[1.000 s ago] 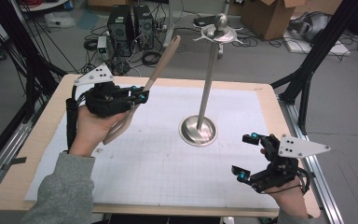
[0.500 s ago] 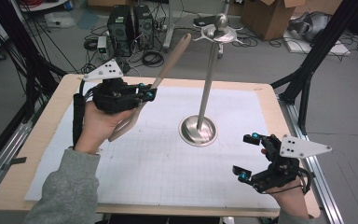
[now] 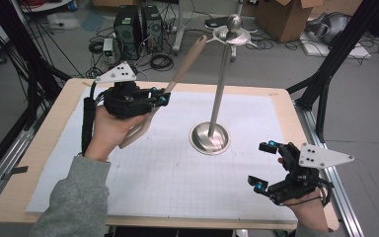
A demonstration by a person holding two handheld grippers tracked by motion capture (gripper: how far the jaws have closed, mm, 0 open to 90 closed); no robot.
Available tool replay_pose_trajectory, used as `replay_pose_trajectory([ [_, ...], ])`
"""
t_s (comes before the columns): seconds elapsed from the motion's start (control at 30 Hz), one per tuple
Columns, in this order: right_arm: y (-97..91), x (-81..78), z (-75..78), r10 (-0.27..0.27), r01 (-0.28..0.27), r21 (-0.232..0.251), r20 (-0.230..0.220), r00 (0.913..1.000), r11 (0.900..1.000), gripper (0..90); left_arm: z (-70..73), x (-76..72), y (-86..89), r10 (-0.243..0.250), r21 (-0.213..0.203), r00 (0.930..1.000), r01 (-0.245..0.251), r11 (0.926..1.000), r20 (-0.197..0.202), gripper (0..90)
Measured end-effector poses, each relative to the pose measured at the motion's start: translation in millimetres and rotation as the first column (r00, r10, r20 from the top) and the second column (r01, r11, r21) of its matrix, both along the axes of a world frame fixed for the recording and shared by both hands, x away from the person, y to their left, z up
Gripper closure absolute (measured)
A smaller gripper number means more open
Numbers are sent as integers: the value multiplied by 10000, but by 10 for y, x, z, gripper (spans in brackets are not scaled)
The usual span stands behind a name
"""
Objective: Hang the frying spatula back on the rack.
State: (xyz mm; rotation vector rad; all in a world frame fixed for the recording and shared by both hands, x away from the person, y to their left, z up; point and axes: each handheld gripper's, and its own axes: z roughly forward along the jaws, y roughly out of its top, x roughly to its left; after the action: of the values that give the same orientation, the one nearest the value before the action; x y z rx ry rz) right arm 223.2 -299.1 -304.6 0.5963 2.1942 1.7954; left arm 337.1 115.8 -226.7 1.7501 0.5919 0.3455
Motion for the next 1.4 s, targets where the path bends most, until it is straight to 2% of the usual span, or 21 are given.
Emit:
replay_pose_trajectory([
  [0.53,-20,9,-8,-36,36,17,4,10000,10000,8,-42,34,-90,-145,41,9998,145,9999,-153,778],
  [0.93,-12,11,-6,-7,7,-6,70,10000,10000,8,-92,64,-162,-263,237,9993,269,9994,-248,778],
  [1.13,-26,6,-1,-29,29,45,113,9999,10000,8,-112,80,-215,-348,104,9989,352,9993,-299,778],
  [1.4,-41,-8,6,-26,25,95,48,10000,10000,7,-143,99,-290,-301,276,9989,311,9991,-354,778],
])
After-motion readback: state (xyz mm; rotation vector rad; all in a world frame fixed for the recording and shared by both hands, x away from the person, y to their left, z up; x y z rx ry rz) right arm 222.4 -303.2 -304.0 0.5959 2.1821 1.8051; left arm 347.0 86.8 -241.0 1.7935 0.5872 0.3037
